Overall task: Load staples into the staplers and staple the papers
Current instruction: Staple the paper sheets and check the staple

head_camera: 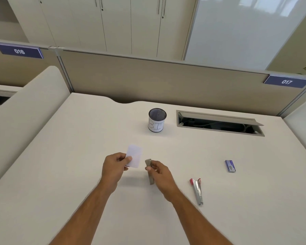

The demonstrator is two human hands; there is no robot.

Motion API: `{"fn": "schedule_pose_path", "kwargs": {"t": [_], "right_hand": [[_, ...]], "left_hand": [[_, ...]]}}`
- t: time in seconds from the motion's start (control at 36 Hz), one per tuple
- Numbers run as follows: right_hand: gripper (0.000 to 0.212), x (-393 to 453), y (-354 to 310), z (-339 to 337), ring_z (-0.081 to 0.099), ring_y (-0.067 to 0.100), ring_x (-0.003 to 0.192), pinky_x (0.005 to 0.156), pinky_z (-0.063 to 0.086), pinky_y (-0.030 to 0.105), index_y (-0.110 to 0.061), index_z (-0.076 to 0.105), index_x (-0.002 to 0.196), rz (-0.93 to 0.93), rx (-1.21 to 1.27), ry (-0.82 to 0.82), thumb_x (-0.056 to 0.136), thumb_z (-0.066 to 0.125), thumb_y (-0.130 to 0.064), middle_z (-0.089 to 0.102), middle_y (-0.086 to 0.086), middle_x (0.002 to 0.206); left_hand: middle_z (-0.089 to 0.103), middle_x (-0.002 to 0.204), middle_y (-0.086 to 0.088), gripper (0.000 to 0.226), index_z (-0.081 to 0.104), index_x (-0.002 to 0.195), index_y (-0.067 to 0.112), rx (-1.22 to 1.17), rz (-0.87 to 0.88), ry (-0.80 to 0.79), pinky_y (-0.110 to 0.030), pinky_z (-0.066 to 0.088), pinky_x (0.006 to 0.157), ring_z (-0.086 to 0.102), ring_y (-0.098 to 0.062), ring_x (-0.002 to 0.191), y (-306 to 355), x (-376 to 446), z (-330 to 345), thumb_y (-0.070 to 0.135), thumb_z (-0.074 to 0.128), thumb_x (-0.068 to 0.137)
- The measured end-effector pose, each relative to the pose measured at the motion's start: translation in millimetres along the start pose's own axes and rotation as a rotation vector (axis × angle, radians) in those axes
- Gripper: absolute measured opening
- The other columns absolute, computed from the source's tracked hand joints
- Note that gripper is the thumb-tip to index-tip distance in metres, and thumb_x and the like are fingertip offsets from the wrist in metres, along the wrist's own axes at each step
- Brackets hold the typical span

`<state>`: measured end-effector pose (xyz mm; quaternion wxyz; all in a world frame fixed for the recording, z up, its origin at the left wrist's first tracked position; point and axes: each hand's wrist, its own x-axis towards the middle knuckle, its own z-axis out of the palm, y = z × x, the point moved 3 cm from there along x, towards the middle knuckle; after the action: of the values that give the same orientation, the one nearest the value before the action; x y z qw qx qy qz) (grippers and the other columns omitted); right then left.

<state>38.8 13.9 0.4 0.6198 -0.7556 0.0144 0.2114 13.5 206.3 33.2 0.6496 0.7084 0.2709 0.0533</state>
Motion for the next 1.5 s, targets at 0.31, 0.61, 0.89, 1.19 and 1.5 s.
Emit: {"fn": "schedule_pose_path", "kwargs": {"t": [0.31,0.61,0.89,1.19,1.5], "right_hand": [[0.024,-1,-14,-18,0.064,0.011,0.093,0.081,0.058,0.035,-0.015,0.072,0.121,-0.001,0.188,-0.168,0.103,0.058,-0.024,0.073,0.004,0.107],[0.045,5,-18,-24,0.056,0.015,0.084,0.075,0.052,0.031,0.008,0.065,0.102,0.022,0.224,-0.149,0.094,0.068,-0.036,0.062,0.005,0.089],[0.041,7,-20,-30,0.048,0.017,0.067,0.063,0.046,0.027,0.014,0.062,0.092,0.029,0.191,-0.075,0.097,0.067,-0.026,0.058,0.010,0.077],[0.043,3,-27,-29,0.048,0.013,0.060,0.059,0.043,0.024,0.006,0.065,0.084,-0.001,0.145,-0.055,0.091,0.071,-0.036,0.059,0.005,0.070],[0.028,3,-23,-30,0.046,0.016,0.062,0.057,0.042,0.023,-0.009,0.061,0.077,0.002,0.042,0.032,0.097,0.066,-0.028,0.058,0.004,0.071]], "left_hand": [[0.075,0.087,-0.018,0.010,0.076,0.082,0.004,0.062,0.019,-0.100,-0.033,0.054,0.069,0.062,-0.018,0.071,3,3,24,0.010,0.073,0.090],[0.077,0.078,-0.009,0.009,0.079,0.083,0.009,0.094,0.040,-0.182,-0.029,0.051,0.064,0.062,-0.013,0.063,10,-7,45,0.010,0.073,0.089],[0.078,0.079,-0.004,0.012,0.081,0.085,0.014,0.050,0.046,-0.203,-0.029,0.053,0.066,0.064,-0.015,0.068,12,-10,51,0.008,0.072,0.090],[0.077,0.094,-0.015,0.033,0.077,0.092,0.005,-0.069,-0.043,-0.337,-0.037,0.058,0.081,0.072,-0.021,0.086,11,-12,61,0.038,0.073,0.091],[0.070,0.067,-0.006,0.028,0.074,0.076,0.000,0.042,-0.008,-0.247,-0.032,0.052,0.065,0.065,-0.020,0.066,13,-7,66,0.025,0.078,0.088]]}}
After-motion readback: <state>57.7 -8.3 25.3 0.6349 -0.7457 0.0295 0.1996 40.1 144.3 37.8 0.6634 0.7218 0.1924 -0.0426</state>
